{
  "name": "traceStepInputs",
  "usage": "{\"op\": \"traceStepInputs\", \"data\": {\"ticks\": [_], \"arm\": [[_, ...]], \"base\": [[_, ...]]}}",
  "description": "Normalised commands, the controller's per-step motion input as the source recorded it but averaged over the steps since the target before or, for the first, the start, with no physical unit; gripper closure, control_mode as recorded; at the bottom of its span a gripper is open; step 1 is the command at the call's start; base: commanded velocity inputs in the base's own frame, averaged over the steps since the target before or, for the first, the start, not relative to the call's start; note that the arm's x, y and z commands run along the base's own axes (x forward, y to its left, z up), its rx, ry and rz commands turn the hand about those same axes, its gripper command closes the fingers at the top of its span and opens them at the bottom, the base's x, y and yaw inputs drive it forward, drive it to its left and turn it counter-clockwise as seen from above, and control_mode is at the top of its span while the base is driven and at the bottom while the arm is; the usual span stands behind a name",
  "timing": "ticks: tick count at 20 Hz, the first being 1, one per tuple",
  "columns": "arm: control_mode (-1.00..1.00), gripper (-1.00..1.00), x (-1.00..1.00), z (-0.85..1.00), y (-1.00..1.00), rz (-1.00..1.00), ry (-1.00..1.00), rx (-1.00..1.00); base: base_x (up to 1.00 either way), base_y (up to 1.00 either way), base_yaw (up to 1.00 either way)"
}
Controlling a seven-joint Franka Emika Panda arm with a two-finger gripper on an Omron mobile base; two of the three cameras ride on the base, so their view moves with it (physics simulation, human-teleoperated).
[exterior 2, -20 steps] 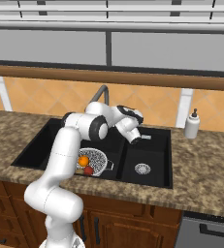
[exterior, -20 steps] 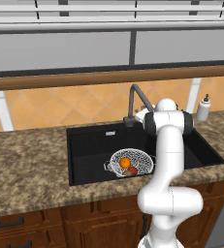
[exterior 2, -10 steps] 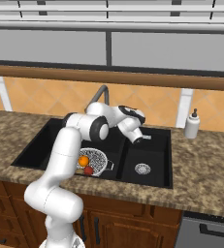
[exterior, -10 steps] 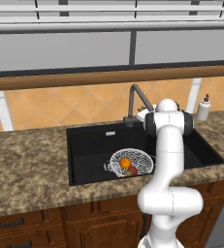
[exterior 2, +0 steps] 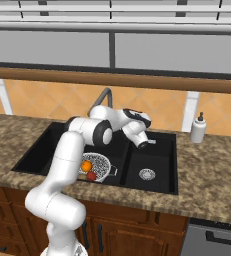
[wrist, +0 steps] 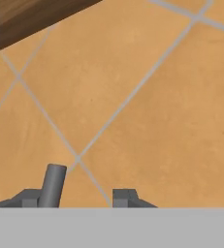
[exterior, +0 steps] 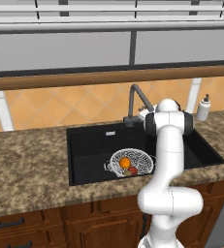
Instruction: Put the colander in the sink, put the kiwi, orange, apple in the colander, and turn on the sink faucet and pour water over the colander.
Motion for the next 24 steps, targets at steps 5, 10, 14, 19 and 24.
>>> {"op": "traceStepInputs", "data": {"ticks": [5,10,14,19,24], "arm": [[-1.0,1.0,0.05,0.0,-0.62,-0.07,0.05,0.01],[-1.0,1.0,0.03,0.0,-0.65,-0.06,0.06,0.01],[-1.0,1.0,0.0,0.0,-0.68,-0.03,0.05,0.01],[-1.0,1.0,0.0,0.0,-0.69,-0.02,0.04,0.02],[-1.0,1.0,0.0,-0.02,-0.65,-0.01,0.04,0.01]], "base": [[0.0,0.0,0.0],[0.0,0.0,0.0],[0.0,0.0,0.0],[0.0,0.0,0.0],[0.0,0.0,0.0]]}}
